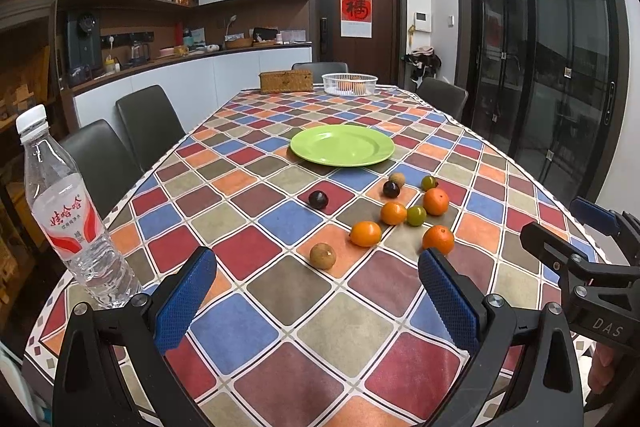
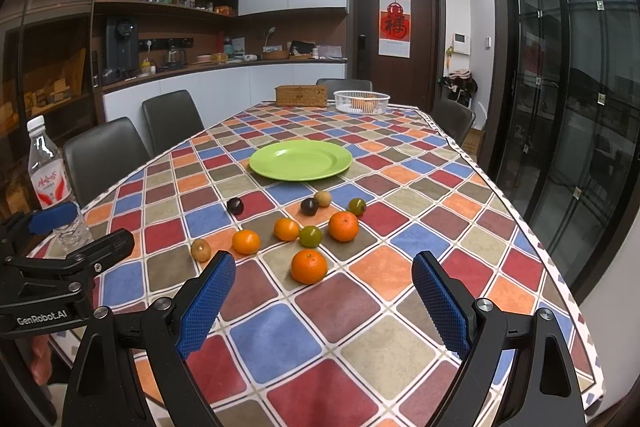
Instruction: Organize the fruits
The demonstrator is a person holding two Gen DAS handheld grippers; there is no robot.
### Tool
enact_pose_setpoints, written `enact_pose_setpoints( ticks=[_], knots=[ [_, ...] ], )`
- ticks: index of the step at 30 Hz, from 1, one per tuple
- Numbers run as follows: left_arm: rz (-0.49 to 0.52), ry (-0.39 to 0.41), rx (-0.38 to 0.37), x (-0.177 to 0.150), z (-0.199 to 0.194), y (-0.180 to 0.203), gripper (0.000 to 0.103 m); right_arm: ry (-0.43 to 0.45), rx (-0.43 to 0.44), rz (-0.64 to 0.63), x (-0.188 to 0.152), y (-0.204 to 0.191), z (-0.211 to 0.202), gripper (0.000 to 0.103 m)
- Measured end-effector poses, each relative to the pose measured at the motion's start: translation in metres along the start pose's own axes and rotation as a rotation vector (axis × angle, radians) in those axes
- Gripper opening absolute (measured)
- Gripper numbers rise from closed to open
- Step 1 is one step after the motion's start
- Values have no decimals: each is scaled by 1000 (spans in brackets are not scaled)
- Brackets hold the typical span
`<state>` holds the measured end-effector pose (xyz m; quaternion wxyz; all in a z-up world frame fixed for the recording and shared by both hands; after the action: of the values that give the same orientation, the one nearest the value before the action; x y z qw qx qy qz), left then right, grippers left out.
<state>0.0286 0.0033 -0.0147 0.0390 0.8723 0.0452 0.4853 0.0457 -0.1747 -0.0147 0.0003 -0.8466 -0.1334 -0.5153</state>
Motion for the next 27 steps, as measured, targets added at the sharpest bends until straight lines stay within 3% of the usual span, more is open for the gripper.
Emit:
enact_pose_setpoints(
  ticks=[27],
  knots=[
    [2, 13, 3, 8, -5, -4, 103, -3, 6, -1, 3, 3, 2, 91]
  ],
)
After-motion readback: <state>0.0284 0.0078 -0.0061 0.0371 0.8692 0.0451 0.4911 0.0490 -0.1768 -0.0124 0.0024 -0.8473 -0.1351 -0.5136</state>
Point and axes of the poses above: each gripper's, at about its wrist camera, not at the fingertips, and z roughly the way its jaws point, y to its right, x to its top, the point moved 4 cm from there along z, roughly the way its jaws point, and after that the axes turned 8 degrees about -z, right-handed, at the moved point
